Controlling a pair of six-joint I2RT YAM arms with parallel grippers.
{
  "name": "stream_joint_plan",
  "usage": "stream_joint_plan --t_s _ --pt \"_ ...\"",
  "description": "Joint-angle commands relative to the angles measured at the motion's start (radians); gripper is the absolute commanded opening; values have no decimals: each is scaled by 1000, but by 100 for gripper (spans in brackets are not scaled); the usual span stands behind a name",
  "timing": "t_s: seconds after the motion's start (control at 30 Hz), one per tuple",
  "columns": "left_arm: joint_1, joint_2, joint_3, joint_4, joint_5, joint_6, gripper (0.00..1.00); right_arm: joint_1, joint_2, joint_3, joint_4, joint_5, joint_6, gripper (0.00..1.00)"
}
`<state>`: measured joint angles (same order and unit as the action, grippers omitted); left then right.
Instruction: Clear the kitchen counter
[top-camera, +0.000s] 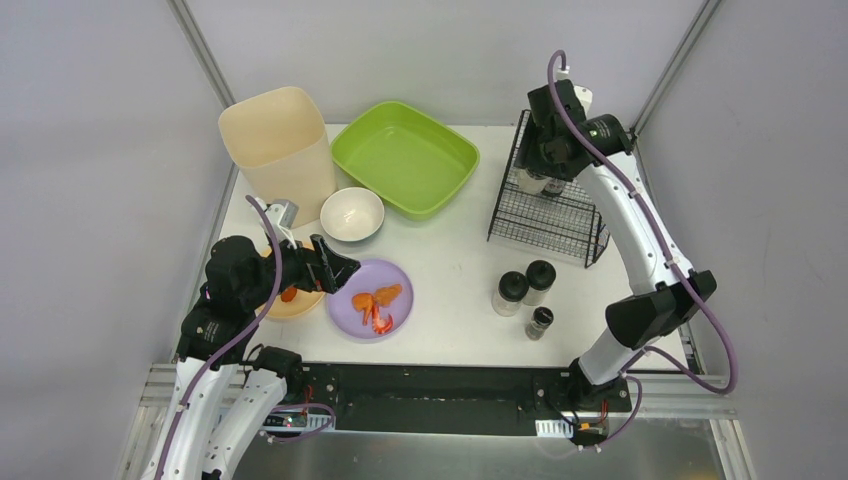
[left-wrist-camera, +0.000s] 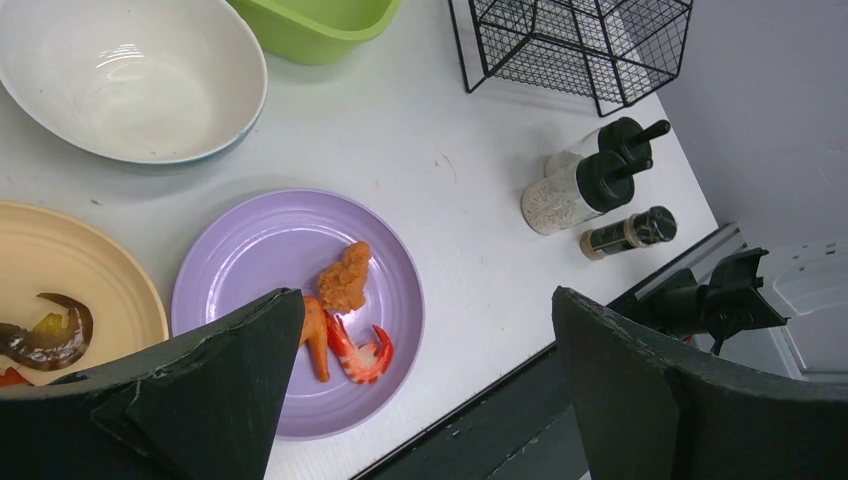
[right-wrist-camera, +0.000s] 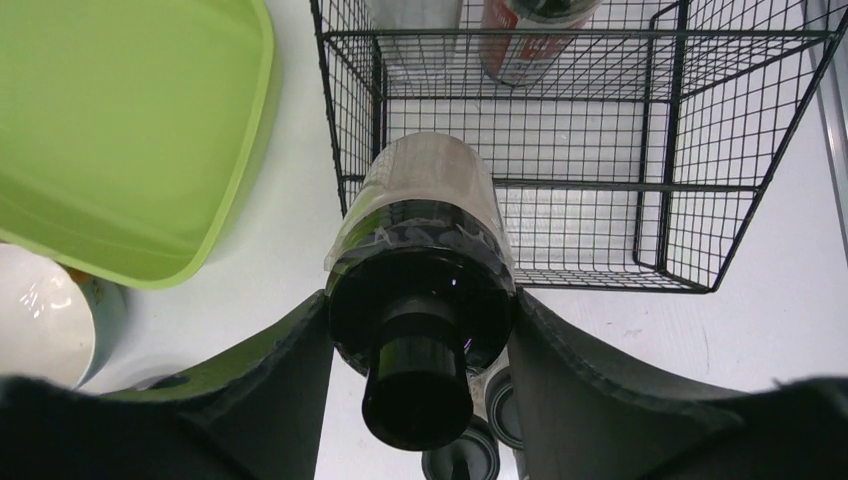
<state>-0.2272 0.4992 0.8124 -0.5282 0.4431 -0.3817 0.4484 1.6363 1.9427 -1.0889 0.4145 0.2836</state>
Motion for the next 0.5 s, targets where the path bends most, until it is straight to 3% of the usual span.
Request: stream_joint_plan --t_s 0.0,0.47 --pt "11 -3 3 33 24 1 100 -29 15 92 55 10 2 23" --pt "10 -2 3 33 35 1 100 -100 146 139 82 -28 21 21"
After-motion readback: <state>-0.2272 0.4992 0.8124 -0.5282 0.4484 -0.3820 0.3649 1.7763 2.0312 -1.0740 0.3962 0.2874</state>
